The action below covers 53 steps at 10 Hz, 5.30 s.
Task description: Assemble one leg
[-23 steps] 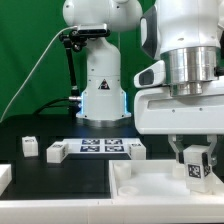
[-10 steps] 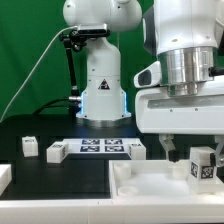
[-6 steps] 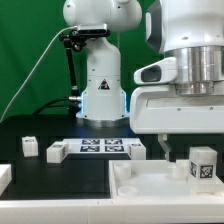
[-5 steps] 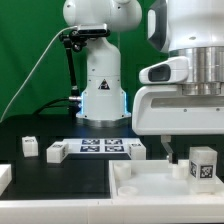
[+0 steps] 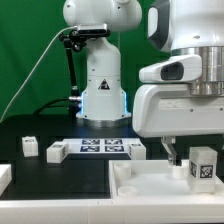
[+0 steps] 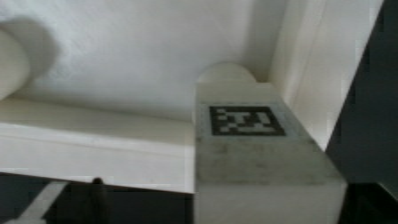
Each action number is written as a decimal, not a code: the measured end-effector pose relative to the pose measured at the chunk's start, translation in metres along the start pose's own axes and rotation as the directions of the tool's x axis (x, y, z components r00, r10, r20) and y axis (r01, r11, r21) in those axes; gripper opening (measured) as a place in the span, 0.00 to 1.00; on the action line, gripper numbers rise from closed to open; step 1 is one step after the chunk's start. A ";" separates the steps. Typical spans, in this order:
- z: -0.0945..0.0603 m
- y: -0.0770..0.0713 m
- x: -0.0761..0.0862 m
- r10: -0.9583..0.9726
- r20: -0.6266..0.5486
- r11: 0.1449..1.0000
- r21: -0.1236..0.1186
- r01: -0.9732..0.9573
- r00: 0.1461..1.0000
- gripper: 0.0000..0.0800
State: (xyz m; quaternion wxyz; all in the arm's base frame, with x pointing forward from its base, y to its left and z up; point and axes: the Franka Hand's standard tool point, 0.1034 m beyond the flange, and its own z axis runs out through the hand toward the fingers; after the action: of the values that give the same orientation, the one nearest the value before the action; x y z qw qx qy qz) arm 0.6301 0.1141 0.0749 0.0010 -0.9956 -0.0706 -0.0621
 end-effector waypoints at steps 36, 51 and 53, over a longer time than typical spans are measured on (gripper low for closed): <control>0.001 0.000 -0.002 0.035 0.050 0.999 -0.019 -0.034 0.998 0.81; 0.003 -0.003 -0.008 0.998 0.019 0.068 0.010 -0.998 0.068 0.36; 0.004 -0.005 -0.009 0.992 0.033 -0.122 0.007 -0.992 -0.122 0.37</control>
Offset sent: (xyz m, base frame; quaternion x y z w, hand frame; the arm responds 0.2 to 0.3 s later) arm 0.0000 0.0000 0.0000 0.0000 0.0000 0.0000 1.0000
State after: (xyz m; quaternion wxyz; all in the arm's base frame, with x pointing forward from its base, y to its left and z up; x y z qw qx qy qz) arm 0.6214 0.1178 0.0703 0.0612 -0.7129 0.6979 -0.0309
